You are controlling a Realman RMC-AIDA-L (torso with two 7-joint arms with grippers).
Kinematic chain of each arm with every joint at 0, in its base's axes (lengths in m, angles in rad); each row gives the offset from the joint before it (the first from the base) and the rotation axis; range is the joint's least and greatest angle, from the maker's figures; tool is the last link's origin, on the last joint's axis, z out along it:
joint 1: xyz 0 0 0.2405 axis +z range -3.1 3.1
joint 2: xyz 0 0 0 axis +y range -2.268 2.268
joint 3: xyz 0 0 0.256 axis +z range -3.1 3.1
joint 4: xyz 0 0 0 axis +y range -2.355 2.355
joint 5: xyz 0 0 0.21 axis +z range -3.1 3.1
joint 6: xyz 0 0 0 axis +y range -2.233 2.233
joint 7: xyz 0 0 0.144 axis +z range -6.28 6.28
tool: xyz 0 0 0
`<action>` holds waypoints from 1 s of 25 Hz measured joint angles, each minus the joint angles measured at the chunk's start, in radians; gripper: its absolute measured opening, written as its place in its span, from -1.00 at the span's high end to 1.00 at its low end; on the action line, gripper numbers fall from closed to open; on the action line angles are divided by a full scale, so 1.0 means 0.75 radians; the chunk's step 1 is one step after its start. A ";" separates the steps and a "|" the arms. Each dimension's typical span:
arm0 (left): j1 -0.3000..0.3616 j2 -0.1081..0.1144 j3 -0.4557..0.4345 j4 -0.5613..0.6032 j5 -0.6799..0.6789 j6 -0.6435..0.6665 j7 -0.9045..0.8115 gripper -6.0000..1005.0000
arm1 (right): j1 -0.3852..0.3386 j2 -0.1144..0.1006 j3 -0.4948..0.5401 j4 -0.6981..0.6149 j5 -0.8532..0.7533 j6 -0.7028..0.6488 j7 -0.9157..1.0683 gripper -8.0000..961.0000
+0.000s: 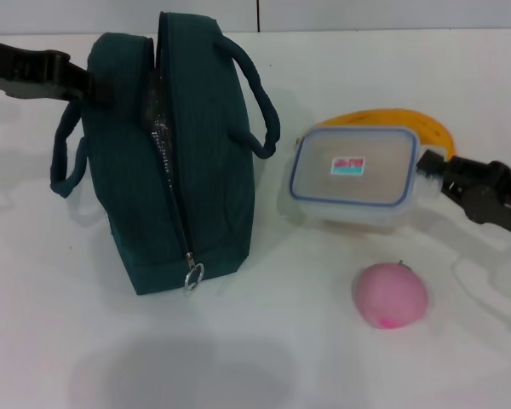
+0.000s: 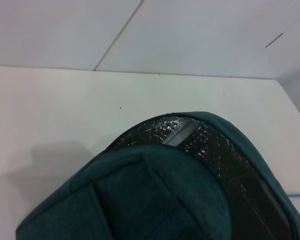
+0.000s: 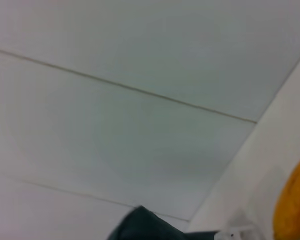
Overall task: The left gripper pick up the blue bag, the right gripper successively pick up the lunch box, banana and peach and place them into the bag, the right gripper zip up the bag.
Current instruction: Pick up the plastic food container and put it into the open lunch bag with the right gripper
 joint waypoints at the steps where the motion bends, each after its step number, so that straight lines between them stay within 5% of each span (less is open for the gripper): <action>1: 0.000 0.000 0.000 0.000 0.000 0.000 0.002 0.91 | -0.001 0.001 0.000 0.004 0.018 -0.010 0.005 0.78; 25: -0.059 -0.014 0.009 -0.002 -0.017 0.006 -0.008 0.91 | 0.062 0.012 0.000 0.035 0.413 -0.281 0.141 0.78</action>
